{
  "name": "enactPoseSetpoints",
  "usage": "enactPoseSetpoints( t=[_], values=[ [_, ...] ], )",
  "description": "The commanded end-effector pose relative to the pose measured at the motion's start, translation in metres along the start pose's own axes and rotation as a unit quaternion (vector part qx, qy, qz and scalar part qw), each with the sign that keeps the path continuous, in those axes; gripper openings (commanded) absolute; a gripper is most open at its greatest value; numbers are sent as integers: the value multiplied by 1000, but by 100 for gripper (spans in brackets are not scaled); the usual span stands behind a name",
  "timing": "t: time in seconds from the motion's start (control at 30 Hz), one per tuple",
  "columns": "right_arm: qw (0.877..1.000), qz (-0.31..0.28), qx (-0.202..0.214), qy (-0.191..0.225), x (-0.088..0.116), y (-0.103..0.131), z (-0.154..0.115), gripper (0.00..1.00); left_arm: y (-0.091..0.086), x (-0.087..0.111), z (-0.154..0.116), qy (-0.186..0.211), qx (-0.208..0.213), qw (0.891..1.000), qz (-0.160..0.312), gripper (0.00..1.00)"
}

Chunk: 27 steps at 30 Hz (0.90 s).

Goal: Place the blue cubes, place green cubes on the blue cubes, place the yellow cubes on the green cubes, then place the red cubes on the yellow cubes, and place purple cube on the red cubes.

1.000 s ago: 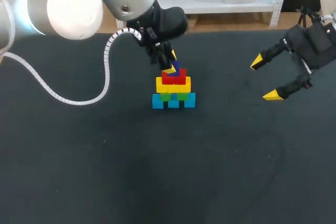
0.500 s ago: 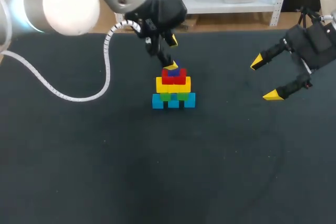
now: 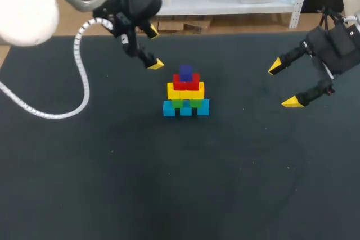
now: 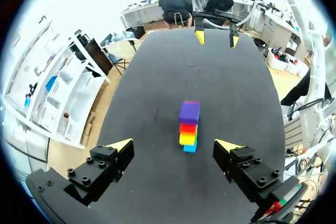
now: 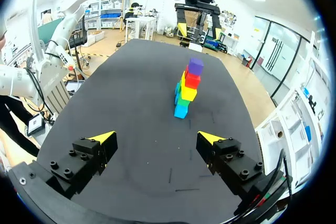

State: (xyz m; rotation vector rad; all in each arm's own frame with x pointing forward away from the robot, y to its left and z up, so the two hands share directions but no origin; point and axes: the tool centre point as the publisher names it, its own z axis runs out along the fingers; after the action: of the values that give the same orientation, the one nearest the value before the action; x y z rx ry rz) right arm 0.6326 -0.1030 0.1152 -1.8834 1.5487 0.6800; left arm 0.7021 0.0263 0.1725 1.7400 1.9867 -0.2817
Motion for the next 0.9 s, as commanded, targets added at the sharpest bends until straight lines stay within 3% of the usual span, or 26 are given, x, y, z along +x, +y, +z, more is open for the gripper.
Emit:
enactPoseSetpoints(
  t=[0.03, 0.4, 0.57, 0.9],
  values=[
    [1000, 0, 0, -1, 0, 0, 0, 100, -10, 17, -11, -12, -22, 1000, -10, 100],
    [1000, 0, 0, -1, 0, 0, 0, 100, -22, 63, -22, -32, -39, 995, -87, 100],
    [1000, 0, 0, -1, 0, 0, 0, 100, -27, 77, -24, -39, -43, 994, -93, 100],
    [1000, 0, 0, -1, 0, 0, 0, 100, -42, 88, -35, -105, -24, 991, -82, 100]
  ],
)
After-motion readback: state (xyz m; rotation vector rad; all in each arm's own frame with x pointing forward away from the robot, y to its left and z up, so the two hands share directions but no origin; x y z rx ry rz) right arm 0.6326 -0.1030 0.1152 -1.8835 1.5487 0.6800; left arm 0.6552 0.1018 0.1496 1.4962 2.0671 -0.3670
